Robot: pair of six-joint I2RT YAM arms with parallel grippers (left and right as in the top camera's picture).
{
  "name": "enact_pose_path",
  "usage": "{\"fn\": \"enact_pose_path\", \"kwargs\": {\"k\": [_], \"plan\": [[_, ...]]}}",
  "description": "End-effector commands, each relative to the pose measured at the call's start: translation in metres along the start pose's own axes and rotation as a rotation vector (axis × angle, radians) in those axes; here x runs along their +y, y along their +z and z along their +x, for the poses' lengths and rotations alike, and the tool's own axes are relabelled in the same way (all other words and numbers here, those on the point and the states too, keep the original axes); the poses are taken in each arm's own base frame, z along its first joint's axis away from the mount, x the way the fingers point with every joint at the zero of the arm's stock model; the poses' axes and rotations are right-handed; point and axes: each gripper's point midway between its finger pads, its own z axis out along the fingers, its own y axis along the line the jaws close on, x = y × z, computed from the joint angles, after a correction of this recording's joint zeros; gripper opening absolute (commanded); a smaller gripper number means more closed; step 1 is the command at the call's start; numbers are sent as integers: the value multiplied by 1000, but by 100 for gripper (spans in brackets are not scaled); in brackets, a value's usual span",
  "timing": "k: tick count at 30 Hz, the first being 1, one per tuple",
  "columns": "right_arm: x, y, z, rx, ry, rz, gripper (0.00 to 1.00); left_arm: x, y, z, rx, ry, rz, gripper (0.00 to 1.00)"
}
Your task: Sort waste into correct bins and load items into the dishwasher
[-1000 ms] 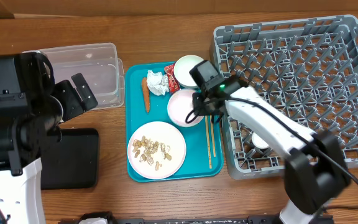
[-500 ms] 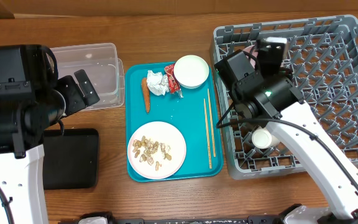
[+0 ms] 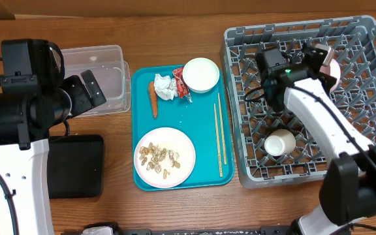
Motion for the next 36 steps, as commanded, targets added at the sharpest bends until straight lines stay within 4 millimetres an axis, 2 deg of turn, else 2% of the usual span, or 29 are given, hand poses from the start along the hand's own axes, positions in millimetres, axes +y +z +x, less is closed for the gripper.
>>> {"fn": "enact_pose_path", "kwargs": {"k": [1,8,16,20,25,30,36], "plan": [[9,0,5,11,11,-14,4,3,-1,-2,-9,12,-13,100],[27,3,17,49,-2,-49,4,3,-1,-2,-9,12,-13,100],[37,8,16,19,-83,-25,4,3,-1,-2,-9,12,-13,100],[36,8,15,14,-111,-20,4,3,-1,-2,-9,12,-13,100],[21,9,4,-50,-123,66,4,3,-1,-2,-9,11,-13,100],[26,9,8,-26,-143,36,4,3,-1,-2,-9,12,-13,100],[35,-1,12,-28,-160,-1,4,3,-1,-2,-9,12,-13,100]]}}
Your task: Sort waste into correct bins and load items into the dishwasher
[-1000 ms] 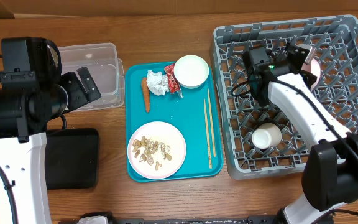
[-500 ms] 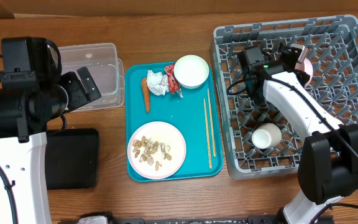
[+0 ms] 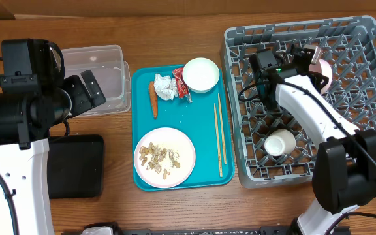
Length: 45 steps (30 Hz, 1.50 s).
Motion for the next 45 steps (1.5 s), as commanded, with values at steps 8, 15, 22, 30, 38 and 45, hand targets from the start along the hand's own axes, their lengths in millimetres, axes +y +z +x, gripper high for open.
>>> {"fn": "enact_pose_path", "kwargs": {"k": [8,15,22,30,38,45], "plan": [[13,-9,20,-20,-96,-8,4,3,-1,-2,-9,11,-13,100],[-2,-20,5,-118,-131,84,4,3,-1,-2,-9,12,-13,100],[-1,-20,3,-120,-116,81,4,3,-1,-2,-9,12,-13,100],[2,-12,1,-103,-115,75,4,3,-1,-2,-9,12,-13,100],[1,-14,-8,-129,-156,100,4,3,-1,-2,-9,12,-13,100],[14,-23,5,-131,-217,52,4,3,-1,-2,-9,12,-13,100]]}}
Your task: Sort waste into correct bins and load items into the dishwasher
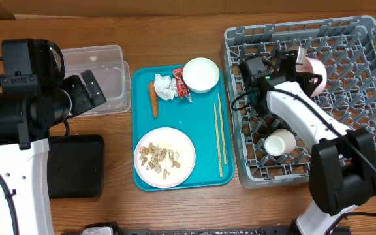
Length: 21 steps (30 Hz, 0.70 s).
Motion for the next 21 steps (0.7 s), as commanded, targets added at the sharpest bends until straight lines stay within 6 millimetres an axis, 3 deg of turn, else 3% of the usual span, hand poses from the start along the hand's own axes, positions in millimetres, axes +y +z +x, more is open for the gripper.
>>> {"fn": "enact_pose_path", "kwargs": {"k": [1,5,9,11,14,16,21], "plan": [[10,-9,8,-22,-60,-8,4,3,-1,-2,-9,12,-13,100],[15,-15,13,-42,-89,-10,4,3,-1,-2,-9,12,-13,100],[7,-24,4,-98,-100,43,4,3,-1,-2,-9,12,-13,100],[9,-31,3,-115,-112,37,15,3,-1,-2,-9,12,-13,100],[14,-44,-2,-137,-114,2,68,3,-1,-2,-9,11,-13,100],[23,-58,-7,-128,-119,-86,73,3,-1,-2,-9,11,-13,100],[38,-100,-24,-88,-98,-322,72,3,-1,-2,-9,11,-13,100]]}}
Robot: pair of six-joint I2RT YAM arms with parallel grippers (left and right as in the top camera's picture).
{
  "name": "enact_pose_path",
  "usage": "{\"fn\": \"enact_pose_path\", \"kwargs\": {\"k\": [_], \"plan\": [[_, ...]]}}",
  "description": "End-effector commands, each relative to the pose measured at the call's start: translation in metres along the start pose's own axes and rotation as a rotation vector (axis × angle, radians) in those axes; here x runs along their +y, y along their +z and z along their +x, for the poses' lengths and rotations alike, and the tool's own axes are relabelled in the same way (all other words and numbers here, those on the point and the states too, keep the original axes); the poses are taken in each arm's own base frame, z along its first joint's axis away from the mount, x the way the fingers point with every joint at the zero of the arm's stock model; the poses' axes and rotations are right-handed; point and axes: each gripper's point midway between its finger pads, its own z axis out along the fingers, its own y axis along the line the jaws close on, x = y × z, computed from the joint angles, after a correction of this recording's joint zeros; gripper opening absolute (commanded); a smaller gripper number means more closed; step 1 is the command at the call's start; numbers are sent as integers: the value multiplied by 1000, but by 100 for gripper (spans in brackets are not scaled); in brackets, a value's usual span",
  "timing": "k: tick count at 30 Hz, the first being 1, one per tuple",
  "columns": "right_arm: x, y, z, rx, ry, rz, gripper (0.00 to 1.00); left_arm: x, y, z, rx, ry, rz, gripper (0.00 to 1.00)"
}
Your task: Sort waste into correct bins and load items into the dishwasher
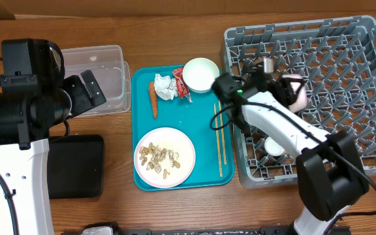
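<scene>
A teal tray (pixel 142 117) carries a white bowl (pixel 201 74), a plate of peanuts (pixel 165 156), chopsticks (pixel 220 137), a carrot (pixel 153 98), crumpled paper (pixel 164 87) and a red wrapper (pixel 183 85). My right gripper (pixel 284 85) hangs over the left part of the grey dish rack (pixel 351 130), shut on a pink cup (pixel 299 94) at its tip. A white cup (pixel 273 147) stands in the rack, partly under the arm. My left gripper (pixel 87 91) hovers by the clear container; its jaws are not readable.
A clear plastic container (pixel 103 68) sits left of the tray. A black bin (pixel 76 166) lies below it at the left front. The rack fills the right side of the wooden table, and its pegs stand close around the pink cup.
My right gripper and the pink cup have moved left and slightly toward the front, from the rack's upper middle to its left part. The left arm is unchanged.
The right gripper first held the pink cup over the rack's upper right-centre. At each later moment the cup was further left with the gripper, and now it is over the rack's left part. The tray items and the left arm stayed put.
</scene>
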Motion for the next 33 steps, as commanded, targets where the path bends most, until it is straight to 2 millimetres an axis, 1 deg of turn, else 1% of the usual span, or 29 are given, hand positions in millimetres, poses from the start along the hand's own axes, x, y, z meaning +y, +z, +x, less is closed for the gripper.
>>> {"fn": "enact_pose_path", "kwargs": {"k": [1,2,4,5,6,8,9,10,11,12,14,18,20,25,29,30,31,33], "plan": [[15,-34,-30,14,119,-244,72,3,-1,-2,-9,12,-13,100],[17,-39,-34,17,131,-281,72,3,-1,-2,-9,12,-13,100],[26,-64,-52,37,198,-471,71,3,-1,-2,-9,11,-13,100],[34,-78,-60,54,230,-590,68,3,-1,-2,-9,12,-13,100],[44,-99,-69,76,258,-745,64,3,-1,-2,-9,12,-13,100],[62,-138,-83,118,293,-1033,46,3,-1,-2,-9,11,-13,100],[69,-153,-86,148,319,-1143,40,3,-1,-2,-9,11,-13,100],[74,-164,-87,202,371,-1215,40,3,-1,-2,-9,12,-13,100],[78,-167,-86,269,432,-1247,40,3,-1,-2,-9,12,-13,100],[83,-166,-84,334,488,-1252,40,3,-1,-2,-9,11,-13,100],[94,-158,-79,441,600,-1229,40,3,-1,-2,-9,12,-13,100],[122,-145,-76,570,769,-1194,40,3,-1,-2,-9,11,-13,100],[135,-141,-77,608,822,-1181,41,3,-1,-2,-9,12,-13,100],[168,-132,-81,666,903,-1156,41,3,-1,-2,-9,12,-13,100],[197,-117,-66,779,950,-1088,41,3,-1,-2,-9,12,-13,100],[203,-113,-62,803,950,-1076,47,3,-1,-2,-9,11,-13,100],[207,-109,-61,812,950,-1073,49,3,-1,-2,-9,12,-13,100],[211,-100,-59,827,957,-1056,49,3,-1,-2,-9,11,-13,100]]}}
